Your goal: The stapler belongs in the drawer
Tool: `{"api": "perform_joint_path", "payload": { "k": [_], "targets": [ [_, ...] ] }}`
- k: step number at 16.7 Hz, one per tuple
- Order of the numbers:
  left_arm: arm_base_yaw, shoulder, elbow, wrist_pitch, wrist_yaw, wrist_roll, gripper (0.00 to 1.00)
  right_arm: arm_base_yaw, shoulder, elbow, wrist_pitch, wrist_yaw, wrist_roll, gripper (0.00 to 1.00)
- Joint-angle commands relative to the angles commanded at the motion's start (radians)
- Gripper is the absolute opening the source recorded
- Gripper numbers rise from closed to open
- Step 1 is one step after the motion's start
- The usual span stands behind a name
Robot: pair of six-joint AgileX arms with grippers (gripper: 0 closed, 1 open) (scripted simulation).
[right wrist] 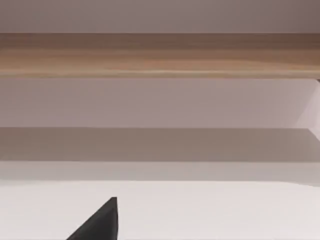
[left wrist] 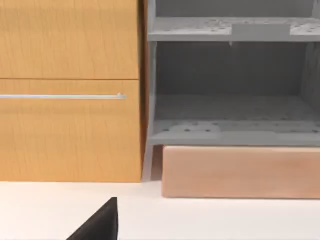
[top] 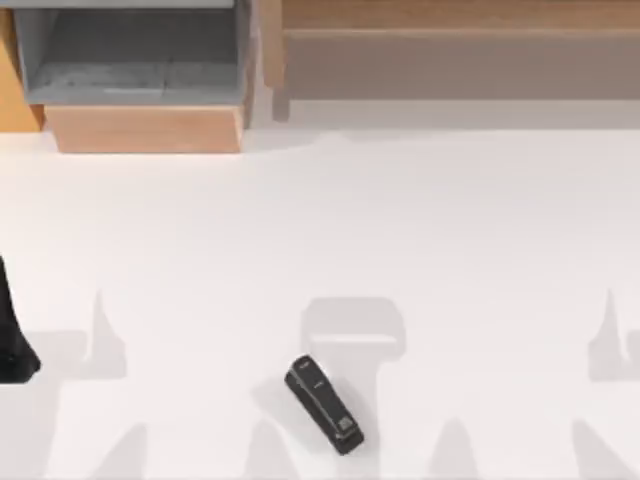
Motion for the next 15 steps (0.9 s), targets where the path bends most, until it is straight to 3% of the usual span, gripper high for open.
{"api": "perform_joint_path", "payload": {
  "k": [7, 15],
  "targets": [
    [0.012, 0.145, 0.061, 0.066, 0.043, 0.095, 1.0, 0.0, 0.0, 0.0, 0.0, 0.0, 0.0, 1.0],
    [0.119, 0.765, 0.349, 0.376, 0.178, 0.52, 1.0, 0.0, 0.0, 0.0, 0.0, 0.0, 0.0, 1.0]
  ]
}}
